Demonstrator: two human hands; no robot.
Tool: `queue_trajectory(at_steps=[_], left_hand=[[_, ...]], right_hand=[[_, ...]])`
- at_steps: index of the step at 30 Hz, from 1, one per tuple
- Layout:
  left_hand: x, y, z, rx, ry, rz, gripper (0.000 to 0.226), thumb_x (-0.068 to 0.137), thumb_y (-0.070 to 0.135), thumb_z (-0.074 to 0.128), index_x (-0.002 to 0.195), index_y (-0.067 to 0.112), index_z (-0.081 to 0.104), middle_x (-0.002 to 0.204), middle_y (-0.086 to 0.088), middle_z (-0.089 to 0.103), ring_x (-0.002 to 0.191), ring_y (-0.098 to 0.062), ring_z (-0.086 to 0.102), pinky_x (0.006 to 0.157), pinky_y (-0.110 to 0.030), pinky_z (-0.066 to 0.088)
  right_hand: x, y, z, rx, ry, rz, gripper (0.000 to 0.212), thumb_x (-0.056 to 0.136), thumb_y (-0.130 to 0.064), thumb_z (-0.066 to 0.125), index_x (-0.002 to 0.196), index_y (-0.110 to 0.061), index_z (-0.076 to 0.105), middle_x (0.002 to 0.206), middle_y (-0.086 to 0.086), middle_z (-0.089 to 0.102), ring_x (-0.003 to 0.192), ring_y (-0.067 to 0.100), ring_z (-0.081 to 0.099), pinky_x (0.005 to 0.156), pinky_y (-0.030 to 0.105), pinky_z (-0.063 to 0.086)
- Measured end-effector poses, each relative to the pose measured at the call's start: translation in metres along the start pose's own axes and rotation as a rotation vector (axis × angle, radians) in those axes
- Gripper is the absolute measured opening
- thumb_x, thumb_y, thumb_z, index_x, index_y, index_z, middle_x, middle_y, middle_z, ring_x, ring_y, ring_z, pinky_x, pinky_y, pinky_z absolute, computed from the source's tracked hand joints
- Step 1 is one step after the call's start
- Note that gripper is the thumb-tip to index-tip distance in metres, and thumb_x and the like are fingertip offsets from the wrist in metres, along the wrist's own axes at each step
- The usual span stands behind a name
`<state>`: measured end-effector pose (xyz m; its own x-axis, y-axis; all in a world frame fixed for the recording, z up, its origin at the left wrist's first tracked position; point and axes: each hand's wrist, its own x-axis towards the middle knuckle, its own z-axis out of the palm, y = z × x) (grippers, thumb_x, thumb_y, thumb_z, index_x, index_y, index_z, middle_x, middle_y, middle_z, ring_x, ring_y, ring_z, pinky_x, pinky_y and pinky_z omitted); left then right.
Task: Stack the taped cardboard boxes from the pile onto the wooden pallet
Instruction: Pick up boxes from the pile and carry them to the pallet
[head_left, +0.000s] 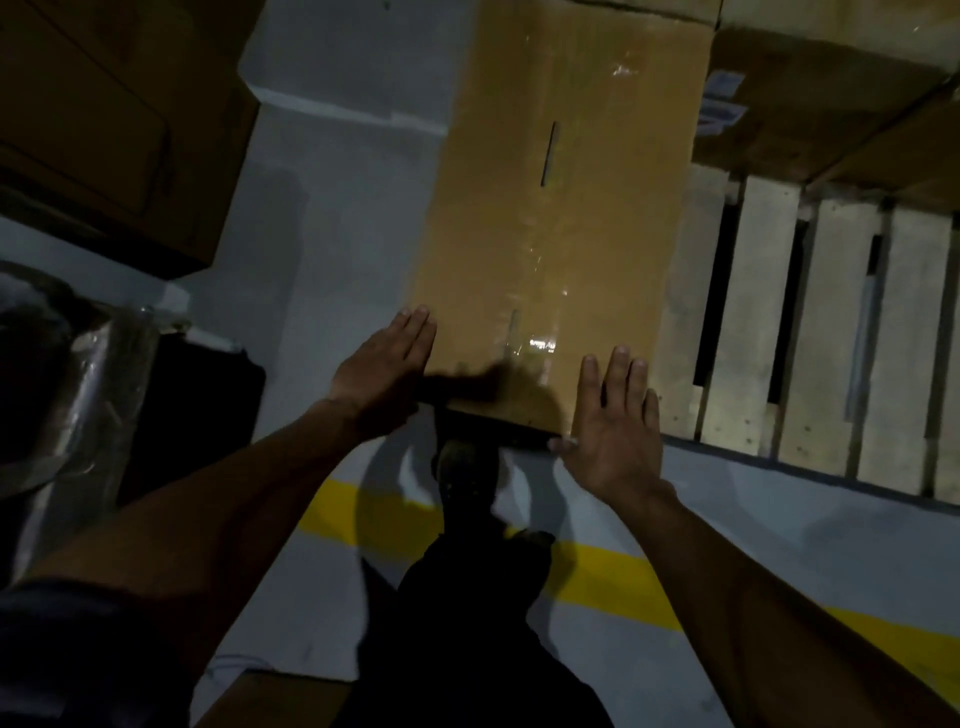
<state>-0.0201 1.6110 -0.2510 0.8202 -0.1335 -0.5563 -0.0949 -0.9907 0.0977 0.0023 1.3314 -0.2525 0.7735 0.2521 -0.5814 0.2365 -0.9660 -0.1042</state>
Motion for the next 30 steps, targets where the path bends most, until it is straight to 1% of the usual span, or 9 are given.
queue_trajectory(at_steps=[2,6,8,12,19,23,27,30], left_hand=[[0.003,-0.002,-0.001,0.013,0.013,-0.015,0.097,0.094,0.021,0.062,0.154,0.006,-0.012,0.163,-0.011,-0.015,0.151,-0.026,-0.010,0.121,-0.035,0.008],[0.005,-0.003,0.000,0.006,0.018,0.001,0.095,0.094,0.012,0.062,0.154,0.004,-0.011,0.162,-0.013,-0.015,0.151,-0.027,-0.009,0.120,-0.034,0.010],[0.005,-0.003,0.001,0.003,0.019,0.005,0.095,0.094,0.012,0.062,0.153,0.003,-0.011,0.162,-0.014,-0.016,0.151,-0.029,-0.009,0.120,-0.035,0.010],[0.004,-0.004,-0.002,0.003,0.024,0.018,0.087,0.097,0.014,0.056,0.153,0.002,-0.010,0.162,-0.016,-0.015,0.151,-0.030,-0.008,0.120,-0.035,0.009],[0.006,-0.004,-0.005,-0.068,0.031,-0.007,0.080,0.099,0.010,0.049,0.155,0.007,-0.009,0.163,-0.010,-0.015,0.151,-0.025,-0.009,0.120,-0.033,0.007],[0.006,-0.003,-0.007,-0.025,0.015,-0.019,0.088,0.096,0.011,0.055,0.155,0.009,-0.011,0.163,-0.008,-0.016,0.151,-0.024,-0.009,0.120,-0.033,0.010],[0.003,0.000,-0.015,0.022,0.025,-0.021,0.088,0.096,0.016,0.056,0.155,0.007,-0.009,0.163,-0.010,-0.013,0.151,-0.025,-0.005,0.120,-0.034,0.011],[0.003,0.003,-0.016,0.050,0.015,-0.023,0.082,0.098,0.017,0.051,0.155,0.006,-0.008,0.163,-0.011,-0.013,0.151,-0.026,-0.004,0.120,-0.034,0.011]], right_hand=[[0.001,-0.003,0.000,-0.002,0.019,0.011,0.103,0.094,-0.049,0.058,0.156,-0.014,-0.016,0.159,0.021,-0.028,0.147,0.041,-0.022,0.121,0.052,0.000],[0.003,-0.005,0.002,-0.028,0.028,0.021,0.102,0.094,-0.047,0.059,0.156,-0.012,-0.014,0.159,0.024,-0.024,0.148,0.044,-0.019,0.121,0.054,0.003],[0.003,-0.005,0.002,-0.034,0.026,0.028,0.103,0.094,-0.047,0.060,0.156,-0.012,-0.014,0.159,0.024,-0.024,0.148,0.044,-0.018,0.121,0.054,0.004],[0.003,-0.006,0.002,-0.039,0.032,0.032,0.102,0.094,-0.046,0.060,0.156,-0.012,-0.013,0.160,0.022,-0.024,0.148,0.044,-0.018,0.121,0.054,0.005],[0.004,-0.005,0.001,-0.031,0.043,0.037,0.103,0.093,-0.046,0.063,0.157,-0.013,-0.011,0.160,0.021,-0.023,0.148,0.043,-0.017,0.120,0.053,0.004],[0.003,-0.006,-0.001,-0.021,0.037,0.042,0.105,0.092,-0.045,0.065,0.157,-0.015,-0.011,0.161,0.020,-0.023,0.149,0.042,-0.017,0.120,0.052,0.005],[0.000,-0.007,-0.008,0.000,0.011,0.049,0.104,0.093,-0.044,0.064,0.157,-0.015,-0.013,0.161,0.019,-0.025,0.149,0.040,-0.018,0.121,0.051,0.003],[0.000,-0.008,-0.007,0.010,0.000,0.052,0.102,0.095,-0.042,0.062,0.157,-0.014,-0.014,0.160,0.020,-0.026,0.148,0.041,-0.019,0.120,0.052,0.003]])
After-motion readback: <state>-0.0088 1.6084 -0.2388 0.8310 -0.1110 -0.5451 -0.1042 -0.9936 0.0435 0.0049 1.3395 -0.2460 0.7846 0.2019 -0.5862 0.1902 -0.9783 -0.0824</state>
